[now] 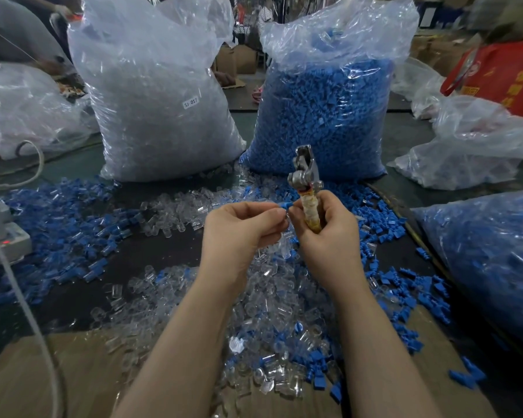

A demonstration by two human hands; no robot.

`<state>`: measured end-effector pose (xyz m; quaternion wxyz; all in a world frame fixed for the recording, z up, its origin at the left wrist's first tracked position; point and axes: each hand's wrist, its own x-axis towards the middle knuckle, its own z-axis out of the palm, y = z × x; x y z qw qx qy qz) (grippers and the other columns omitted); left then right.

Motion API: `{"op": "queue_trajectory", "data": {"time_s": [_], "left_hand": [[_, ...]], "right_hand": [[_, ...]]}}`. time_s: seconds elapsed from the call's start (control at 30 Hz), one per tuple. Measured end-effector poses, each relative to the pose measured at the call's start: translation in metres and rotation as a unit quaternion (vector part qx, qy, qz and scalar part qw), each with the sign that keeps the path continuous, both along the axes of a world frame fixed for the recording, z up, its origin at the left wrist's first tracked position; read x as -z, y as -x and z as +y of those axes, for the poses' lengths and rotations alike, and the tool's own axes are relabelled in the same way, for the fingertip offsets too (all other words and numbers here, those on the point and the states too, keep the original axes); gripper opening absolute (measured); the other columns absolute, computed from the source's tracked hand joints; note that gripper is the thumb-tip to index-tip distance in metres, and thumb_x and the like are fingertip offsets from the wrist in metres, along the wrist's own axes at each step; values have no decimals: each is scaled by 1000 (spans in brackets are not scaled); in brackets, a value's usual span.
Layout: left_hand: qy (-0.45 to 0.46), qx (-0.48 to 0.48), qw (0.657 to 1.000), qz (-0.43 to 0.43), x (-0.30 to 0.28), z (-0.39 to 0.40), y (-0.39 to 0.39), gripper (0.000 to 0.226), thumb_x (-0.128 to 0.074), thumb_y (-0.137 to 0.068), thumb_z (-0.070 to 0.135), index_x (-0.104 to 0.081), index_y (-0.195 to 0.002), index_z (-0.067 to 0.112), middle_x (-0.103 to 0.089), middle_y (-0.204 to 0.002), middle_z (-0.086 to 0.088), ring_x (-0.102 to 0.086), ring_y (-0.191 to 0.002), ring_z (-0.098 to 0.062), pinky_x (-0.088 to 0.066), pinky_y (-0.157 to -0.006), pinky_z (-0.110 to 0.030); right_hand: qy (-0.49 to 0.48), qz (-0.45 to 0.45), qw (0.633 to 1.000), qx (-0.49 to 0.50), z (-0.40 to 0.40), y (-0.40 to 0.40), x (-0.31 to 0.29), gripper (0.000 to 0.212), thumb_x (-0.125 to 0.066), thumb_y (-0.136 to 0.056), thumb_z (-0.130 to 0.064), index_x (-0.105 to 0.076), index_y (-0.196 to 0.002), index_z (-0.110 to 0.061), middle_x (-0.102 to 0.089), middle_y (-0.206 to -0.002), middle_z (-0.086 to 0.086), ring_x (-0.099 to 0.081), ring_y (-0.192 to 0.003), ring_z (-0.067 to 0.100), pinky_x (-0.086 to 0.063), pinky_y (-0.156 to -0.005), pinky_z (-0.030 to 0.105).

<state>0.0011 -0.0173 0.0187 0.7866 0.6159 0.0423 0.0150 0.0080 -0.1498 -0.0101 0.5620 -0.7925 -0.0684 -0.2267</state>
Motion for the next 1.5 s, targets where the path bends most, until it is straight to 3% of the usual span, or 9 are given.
{"op": "queue_trajectory", "data": {"time_s": [0.17,0.47,0.6,0.7,0.8,0.97,1.23,1.4,1.5], "left_hand": [[-80,-37,995,-36,-1,-4,0,5,-77,-80,2,-75,-82,6,-75,-74,-8,-74,-73,-19,-56,-62,-21],[-120,-72,989,-41,3,-3,-2,9,-82,-77,8,-74,-81,9,-74,-72,-5,-72,-67,-14,-53,-60,-18],[-112,-83,989,-41,4,-1,-3,6,-78,-80,6,-73,-81,9,-74,-70,-4,-72,-67,-12,-52,-59,-16],[-89,-83,991,-47,3,3,-4,7,-75,-82,3,-71,-80,9,-73,-69,-5,-72,-66,-13,-52,-59,-16],[-76,-83,992,-60,1,9,-3,6,-74,-84,2,-71,-83,8,-74,-72,-5,-72,-67,-13,-56,-63,-19],[-67,-84,991,-83,-1,15,-3,10,-71,-84,-1,-69,-82,8,-73,-68,-2,-71,-66,-11,-55,-63,-17],[-65,-65,991,-98,-1,18,-4,11,-70,-84,-3,-68,-82,8,-73,-67,1,-71,-65,-10,-54,-62,-15],[-67,-50,991,-105,-1,19,-4,12,-69,-84,-3,-68,-82,8,-74,-70,0,-72,-68,-11,-55,-64,-16],[-75,-46,990,-110,-1,20,-4,11,-70,-84,-3,-69,-83,8,-74,-71,0,-72,-68,-10,-54,-64,-16]], "right_hand": [[12,5,1000,2,1,0,1,16,-65,-88,-29,-53,-79,-26,-56,-64,-13,-45,-54,6,-38,-51,30],[27,33,998,-39,1,-2,1,4,-62,-91,-24,-61,-88,-21,-59,-67,-12,-46,-54,4,-35,-54,28],[23,56,996,-64,-1,0,-3,13,-61,-85,-27,-63,-90,-16,-59,-67,2,-49,-56,13,-44,-53,36],[38,86,993,-70,-10,0,-4,11,-62,-84,-25,-62,-90,-15,-63,-76,10,-58,-70,32,-53,-65,52],[92,117,986,-77,-18,-1,-2,10,-62,-85,-23,-61,-93,-16,-65,-84,9,-61,-79,34,-53,-73,56],[146,150,973,-102,-17,-1,-1,9,-65,-88,-20,-59,-94,-22,-64,-84,0,-60,-76,24,-52,-72,47],[151,158,966,-140,-15,0,-3,13,-65,-89,-16,-57,-98,-18,-65,-94,4,-59,-76,25,-50,-70,43],[172,149,965,-127,-17,-1,1,15,-58,-84,-7,-59,-91,-20,-57,-69,-4,-43,-53,6,-38,-55,31],[168,151,967,-119,-16,0,3,17,-57,-82,-4,-60,-88,-20,-55,-63,-7,-42,-50,5,-37,-54,30]]}}
